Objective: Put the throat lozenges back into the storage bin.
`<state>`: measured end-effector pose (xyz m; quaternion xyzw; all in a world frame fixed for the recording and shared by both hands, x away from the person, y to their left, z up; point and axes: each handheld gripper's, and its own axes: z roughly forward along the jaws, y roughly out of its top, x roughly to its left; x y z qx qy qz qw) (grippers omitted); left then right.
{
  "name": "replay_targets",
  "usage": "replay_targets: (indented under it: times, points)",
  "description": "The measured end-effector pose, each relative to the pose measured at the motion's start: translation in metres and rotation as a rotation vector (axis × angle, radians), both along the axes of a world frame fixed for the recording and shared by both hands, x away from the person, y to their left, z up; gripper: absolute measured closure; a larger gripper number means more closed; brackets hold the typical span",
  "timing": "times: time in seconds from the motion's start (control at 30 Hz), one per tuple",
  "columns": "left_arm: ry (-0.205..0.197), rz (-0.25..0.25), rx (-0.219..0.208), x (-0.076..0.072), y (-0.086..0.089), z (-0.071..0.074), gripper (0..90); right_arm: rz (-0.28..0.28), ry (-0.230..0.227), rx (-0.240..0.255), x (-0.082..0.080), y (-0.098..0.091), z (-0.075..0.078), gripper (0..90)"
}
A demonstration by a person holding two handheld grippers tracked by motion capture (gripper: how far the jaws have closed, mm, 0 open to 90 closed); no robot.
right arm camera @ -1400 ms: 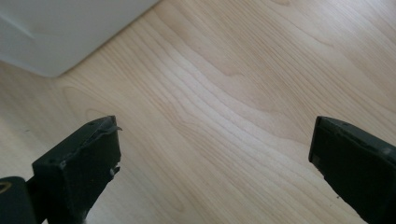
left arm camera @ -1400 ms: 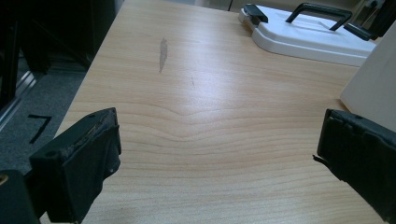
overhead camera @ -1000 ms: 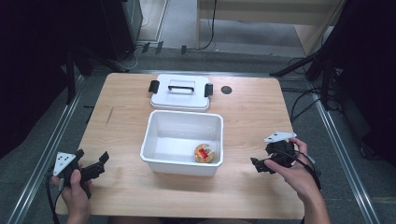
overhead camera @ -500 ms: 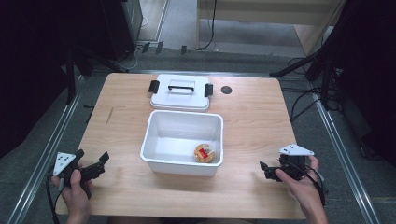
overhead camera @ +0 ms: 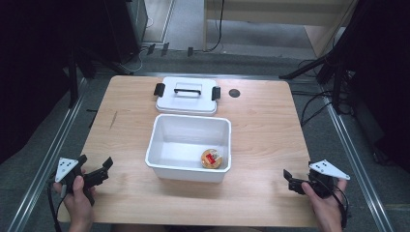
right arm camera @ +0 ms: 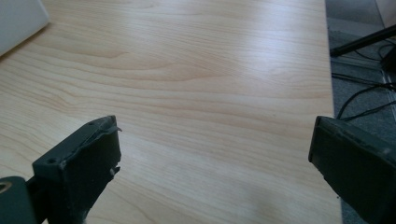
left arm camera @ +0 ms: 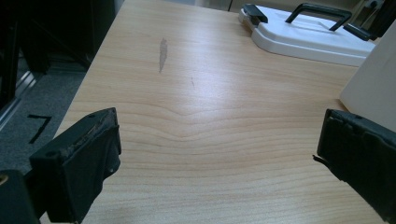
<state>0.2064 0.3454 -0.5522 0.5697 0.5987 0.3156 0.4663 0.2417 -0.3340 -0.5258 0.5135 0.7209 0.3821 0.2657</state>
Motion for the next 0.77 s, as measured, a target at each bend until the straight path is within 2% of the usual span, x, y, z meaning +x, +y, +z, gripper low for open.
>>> replay_targets:
  times: [0.23, 0.4, 0.53, 0.63, 0.77]
  points:
    - [-0.001, 0.0, 0.001, 0.0, 0.0, 0.0, 0.3, -0.105, -0.06, 0.002, -0.012, -0.015, -0.006, 2.6]
    - [0.0, 0.0, 0.001, 0.0, 0.0, 0.0, 0.3, -0.185, -0.091, 0.041, -0.021, -0.026, -0.013, 4.3]
    - [0.003, -0.002, 0.0, 0.0, 0.0, 0.0, 0.3, -0.216, -0.103, 0.081, -0.025, -0.032, -0.019, 4.6]
    - [0.006, -0.003, -0.001, 0.0, 0.0, 0.0, 0.4, -0.236, -0.123, 0.106, -0.028, -0.033, -0.02, 5.5]
    - [0.008, -0.003, -0.008, 0.0, 0.001, 0.0, 0.3, -0.243, -0.124, 0.13, -0.03, -0.034, -0.02, 5.5]
